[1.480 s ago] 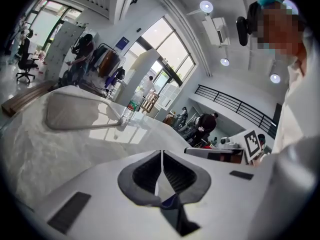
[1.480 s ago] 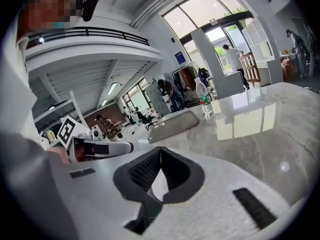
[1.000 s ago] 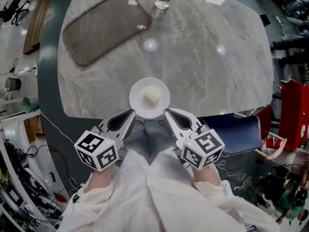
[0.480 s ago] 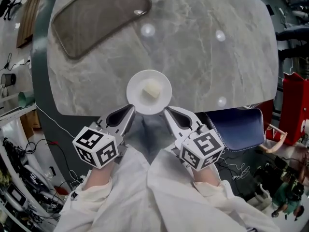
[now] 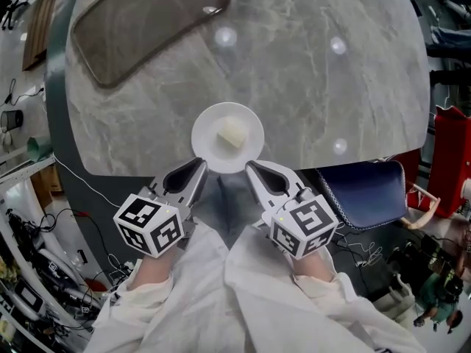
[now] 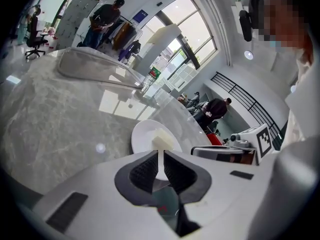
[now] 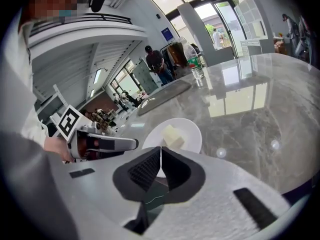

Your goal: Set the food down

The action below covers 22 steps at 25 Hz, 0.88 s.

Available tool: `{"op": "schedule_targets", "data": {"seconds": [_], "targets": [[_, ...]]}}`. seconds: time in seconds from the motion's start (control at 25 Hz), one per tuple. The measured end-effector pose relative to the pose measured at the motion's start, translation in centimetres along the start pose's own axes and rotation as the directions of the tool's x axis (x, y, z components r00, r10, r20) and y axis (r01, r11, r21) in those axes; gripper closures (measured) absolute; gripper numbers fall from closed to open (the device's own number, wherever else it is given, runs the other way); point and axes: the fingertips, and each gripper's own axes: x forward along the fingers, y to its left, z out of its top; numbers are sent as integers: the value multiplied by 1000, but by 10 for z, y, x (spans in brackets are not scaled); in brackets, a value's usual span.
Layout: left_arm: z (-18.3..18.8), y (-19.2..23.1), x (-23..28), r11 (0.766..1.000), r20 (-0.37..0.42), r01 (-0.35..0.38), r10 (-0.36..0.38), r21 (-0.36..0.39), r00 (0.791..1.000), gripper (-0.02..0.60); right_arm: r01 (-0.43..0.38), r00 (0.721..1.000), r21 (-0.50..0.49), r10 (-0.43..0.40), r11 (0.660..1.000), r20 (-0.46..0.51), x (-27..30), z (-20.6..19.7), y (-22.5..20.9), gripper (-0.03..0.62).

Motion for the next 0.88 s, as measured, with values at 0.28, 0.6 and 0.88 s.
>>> {"op": "schedule_targets", "data": {"seconds": [0.28,0.6,0.88], "targets": [[-6,5,-1,999,-8,-30,30,-20,1000,555,-4,1000,18,5,1000,-17,5,-3,-4,591],[-9,13,0,997,-16,-66,65,-38,998,552,7,999,64,-5,998,-34,8,-10,-7,589],[-15,17,1,995,-31,-76,75,-66,997,492,22,999,95,-18,995,-36,5,-13,-14,589]]}}
